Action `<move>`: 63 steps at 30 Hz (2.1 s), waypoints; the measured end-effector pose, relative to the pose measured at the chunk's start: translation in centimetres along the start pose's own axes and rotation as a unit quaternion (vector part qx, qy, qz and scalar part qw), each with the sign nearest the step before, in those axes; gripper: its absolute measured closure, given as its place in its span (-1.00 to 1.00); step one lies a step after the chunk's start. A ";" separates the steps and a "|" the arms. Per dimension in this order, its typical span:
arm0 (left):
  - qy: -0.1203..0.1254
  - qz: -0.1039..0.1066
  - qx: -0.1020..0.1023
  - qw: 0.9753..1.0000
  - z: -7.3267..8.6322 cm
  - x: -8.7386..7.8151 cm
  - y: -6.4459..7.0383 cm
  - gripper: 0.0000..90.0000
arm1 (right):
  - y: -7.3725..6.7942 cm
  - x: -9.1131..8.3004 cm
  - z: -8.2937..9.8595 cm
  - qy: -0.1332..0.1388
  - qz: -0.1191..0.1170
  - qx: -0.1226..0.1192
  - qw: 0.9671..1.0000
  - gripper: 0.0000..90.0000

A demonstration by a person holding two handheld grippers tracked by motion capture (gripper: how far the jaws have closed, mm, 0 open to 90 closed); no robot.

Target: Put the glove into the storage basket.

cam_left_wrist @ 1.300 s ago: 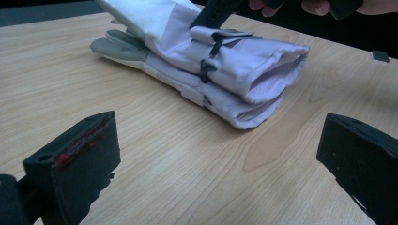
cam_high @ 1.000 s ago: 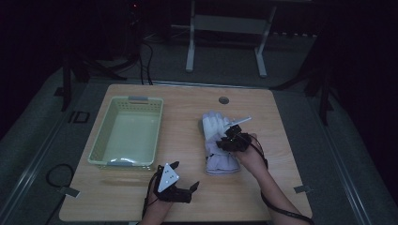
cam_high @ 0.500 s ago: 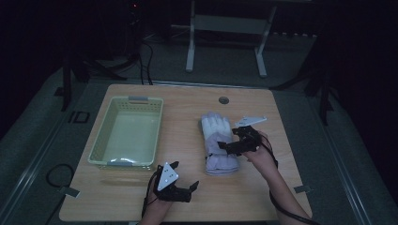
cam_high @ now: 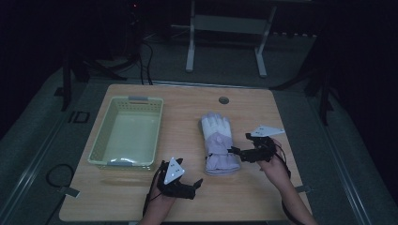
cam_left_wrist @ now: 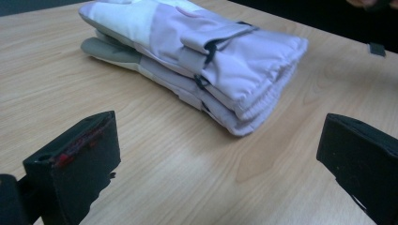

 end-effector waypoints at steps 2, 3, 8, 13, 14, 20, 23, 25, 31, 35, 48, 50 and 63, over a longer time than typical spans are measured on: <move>-0.002 0.001 -0.014 1.000 -0.6 0.4 0.0 -1.00 | 0.0 0.1 0.2 0.001 -0.005 0.017 1.000 -0.77; -0.008 0.005 -0.020 1.000 -0.9 0.6 0.1 -1.00 | 0.0 0.2 0.2 0.002 -0.007 0.019 1.000 -0.78; -0.022 -0.023 -0.026 0.999 -3.3 2.0 1.1 -1.00 | -0.2 0.8 -0.6 0.009 0.001 0.019 1.000 -0.70; -0.026 -0.052 -0.018 0.998 -5.5 3.7 1.6 -0.69 | 0.6 1.5 -1.5 0.004 0.024 0.016 1.000 -0.24; -0.040 -0.053 -0.033 0.997 -5.7 4.5 1.5 -0.68 | 0.9 1.9 -1.5 -0.004 0.035 0.009 0.999 -0.12; -0.095 -0.057 -0.079 0.991 -4.2 6.8 1.1 -0.66 | 1.1 3.4 -0.1 -0.014 0.025 0.023 0.999 -0.02; -0.111 -0.055 -0.103 0.987 -2.9 7.5 0.8 -0.51 | 0.9 4.1 0.8 -0.027 0.018 0.027 0.999 -0.02; -0.114 -0.049 -0.109 0.986 -2.4 7.7 0.7 -0.45 | 0.7 4.6 1.4 -0.038 0.018 0.025 0.999 0.00; -0.133 -0.034 -0.125 0.983 -1.5 8.2 0.3 -0.27 | 0.3 6.0 2.2 -0.082 0.014 0.040 0.996 -0.03; -0.143 -0.015 -0.145 0.979 -1.1 8.5 -0.2 -0.27 | 0.3 6.5 2.4 -0.091 -0.017 0.072 0.993 -0.02; -0.184 0.049 -0.165 0.968 -1.6 8.7 -0.5 0.50 | 0.8 7.1 3.4 -0.076 -0.149 0.198 0.966 0.62; -0.193 0.047 -0.170 0.965 -1.7 8.6 -0.5 0.59 | 0.1 6.7 2.7 -0.084 -0.116 0.162 0.976 0.68; -0.214 0.036 -0.135 0.967 -3.4 7.4 -0.2 0.66 | -1.5 5.4 0.5 -0.080 -0.048 0.092 0.991 0.73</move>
Point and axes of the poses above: each handheld gripper's, and its own axes: x roughly forward along the jaws, z roughly out of its underside, y roughly to its right, the point moved 5 cm from there along x, roughly forward along the jaws, and after that the axes turned 13 degrees about -x, right-handed, at the moved point
